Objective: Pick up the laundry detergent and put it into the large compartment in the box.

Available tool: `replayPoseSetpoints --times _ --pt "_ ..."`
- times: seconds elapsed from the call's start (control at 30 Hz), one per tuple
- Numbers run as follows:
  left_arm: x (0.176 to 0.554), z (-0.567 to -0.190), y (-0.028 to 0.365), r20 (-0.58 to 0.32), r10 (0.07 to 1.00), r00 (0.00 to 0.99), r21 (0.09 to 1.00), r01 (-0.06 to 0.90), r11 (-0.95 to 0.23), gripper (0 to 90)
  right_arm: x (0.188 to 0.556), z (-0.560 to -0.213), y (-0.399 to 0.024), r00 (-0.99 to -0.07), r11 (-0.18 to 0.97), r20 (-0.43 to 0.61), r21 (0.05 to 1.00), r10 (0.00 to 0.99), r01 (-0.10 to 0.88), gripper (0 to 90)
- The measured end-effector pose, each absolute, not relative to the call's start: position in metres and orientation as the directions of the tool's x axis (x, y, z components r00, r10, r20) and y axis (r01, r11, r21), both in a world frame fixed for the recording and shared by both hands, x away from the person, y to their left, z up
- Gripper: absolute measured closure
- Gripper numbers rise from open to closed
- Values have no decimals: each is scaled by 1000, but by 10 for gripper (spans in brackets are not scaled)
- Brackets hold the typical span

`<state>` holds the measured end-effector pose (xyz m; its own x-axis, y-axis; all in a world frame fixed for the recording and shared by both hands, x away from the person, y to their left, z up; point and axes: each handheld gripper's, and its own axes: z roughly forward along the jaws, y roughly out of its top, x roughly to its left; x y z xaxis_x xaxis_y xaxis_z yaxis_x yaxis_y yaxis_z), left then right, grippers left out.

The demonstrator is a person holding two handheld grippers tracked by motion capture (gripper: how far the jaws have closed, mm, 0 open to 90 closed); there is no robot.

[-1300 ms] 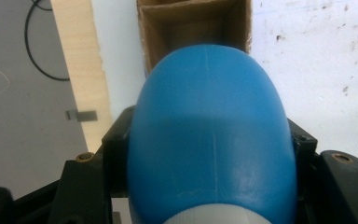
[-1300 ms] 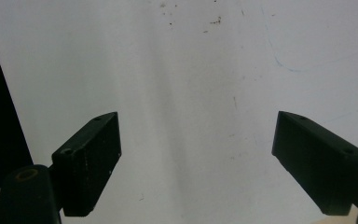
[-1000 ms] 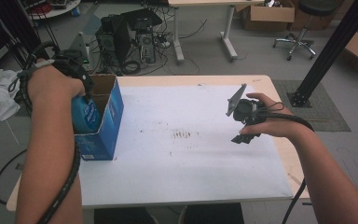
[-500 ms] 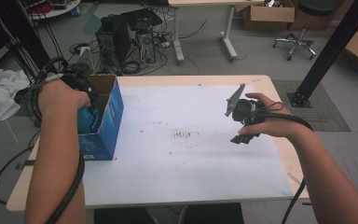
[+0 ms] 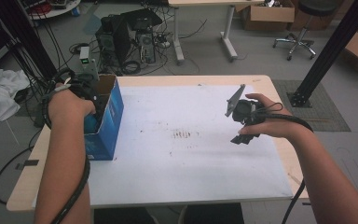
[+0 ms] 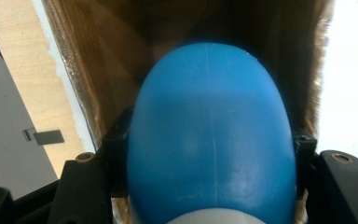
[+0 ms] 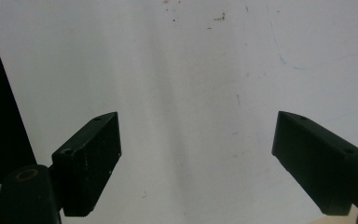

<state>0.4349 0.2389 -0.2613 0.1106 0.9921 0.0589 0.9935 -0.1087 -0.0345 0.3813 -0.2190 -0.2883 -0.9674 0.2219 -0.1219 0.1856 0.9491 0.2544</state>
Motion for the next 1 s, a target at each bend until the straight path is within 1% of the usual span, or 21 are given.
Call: replayPoseSetpoints --times 0.17,0.43,0.47,0.7,1.0 --pt "437 -270 241 59 993 100 -32 995 -98 390 382 -287 -220 -967 948 -121 257 224 187 157" --pt "440 -289 242 74 990 120 -49 992 -117 389 384 -290 -224 -965 944 -115 264 236 200 157" --pt "440 -290 244 66 992 105 -41 994 -103 389 385 -290 -224 -965 945 -117 262 234 197 157" --pt "440 -290 247 57 994 94 -51 995 -91 390 387 -290 -224 -965 946 -117 256 236 201 157" --pt "440 -291 246 61 994 92 -32 995 -90 387 385 -289 -224 -964 946 -119 254 237 202 157"
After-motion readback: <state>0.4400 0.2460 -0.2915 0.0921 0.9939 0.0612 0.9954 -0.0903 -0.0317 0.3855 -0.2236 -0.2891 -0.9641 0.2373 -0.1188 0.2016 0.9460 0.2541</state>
